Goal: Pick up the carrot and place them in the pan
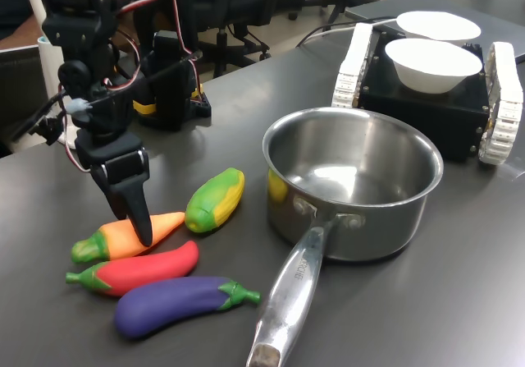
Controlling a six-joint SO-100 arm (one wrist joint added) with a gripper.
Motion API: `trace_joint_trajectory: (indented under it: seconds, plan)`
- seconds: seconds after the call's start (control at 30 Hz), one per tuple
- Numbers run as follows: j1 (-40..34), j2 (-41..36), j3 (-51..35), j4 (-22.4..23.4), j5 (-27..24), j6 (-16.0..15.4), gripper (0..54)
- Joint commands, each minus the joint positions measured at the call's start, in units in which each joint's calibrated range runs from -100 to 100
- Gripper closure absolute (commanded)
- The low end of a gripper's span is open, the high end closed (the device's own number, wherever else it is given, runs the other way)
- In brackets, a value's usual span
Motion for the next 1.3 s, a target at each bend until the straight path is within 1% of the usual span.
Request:
trace_joint_trajectory:
  seconds: [0.0,0.1,0.17,0.33,0.47,0.53,0.67,0.87,0.9,0.93,0.97,1.0,1.03,1.07,1.13,1.27]
  plan:
    - [-0.8,-0.4,-4.9,-2.7,-0.6,0.8,26.9]
    - [-1.0,0.0,-5.0,-2.7,-0.9,0.8,29.3]
    - [-1.1,0.2,-5.2,-2.7,-1.1,0.8,33.1]
    - [-1.3,0.4,-5.4,-2.7,-1.4,0.9,39.3]
    - [-1.9,0.3,-4.7,-2.7,-1.3,1.5,40.2]
    - [-1.9,0.3,-4.4,-2.7,-1.2,1.5,39.2]
    - [-1.9,0.2,-4.3,-2.9,-1.2,1.6,46.4]
    - [-1.9,0.3,-4.0,-2.9,-1.3,1.7,49.0]
    - [-2.0,0.3,-4.0,-2.9,-1.3,1.8,48.7]
    - [-2.0,0.4,-4.0,-2.9,-1.3,1.8,46.9]
    - [-2.0,0.4,-4.0,-2.9,-1.3,1.8,43.4]
    - [-2.0,0.4,-3.9,-2.9,-1.2,1.8,37.6]
    - [-1.9,0.4,-3.9,-2.9,-1.2,1.8,33.7]
    - [-1.9,0.4,-3.8,-2.9,-1.2,1.8,31.7]
    - [-2.0,0.5,-3.6,-2.9,-1.2,1.8,30.1]
    - [-3.3,1.5,-3.7,-2.9,-1.5,3.0,31.2]
